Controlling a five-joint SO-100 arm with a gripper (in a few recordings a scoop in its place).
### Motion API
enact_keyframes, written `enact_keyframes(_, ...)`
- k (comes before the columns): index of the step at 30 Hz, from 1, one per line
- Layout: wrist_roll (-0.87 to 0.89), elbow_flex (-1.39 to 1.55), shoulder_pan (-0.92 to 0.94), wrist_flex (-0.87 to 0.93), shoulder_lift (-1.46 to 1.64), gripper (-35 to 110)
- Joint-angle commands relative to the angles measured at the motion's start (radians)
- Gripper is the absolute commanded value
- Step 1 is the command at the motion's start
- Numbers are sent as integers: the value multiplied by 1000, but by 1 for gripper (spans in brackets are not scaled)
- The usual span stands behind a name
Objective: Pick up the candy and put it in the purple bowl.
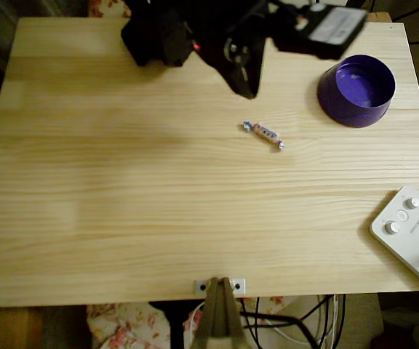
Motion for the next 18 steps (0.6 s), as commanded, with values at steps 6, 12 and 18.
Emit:
enact_keyframes(6, -26, -69, -100, -130, -141, 5)
enact_keyframes(12, -35, 0, -123, -163, -178, 15)
enact_keyframes(18, -37, 77, -115, -212, -210, 17)
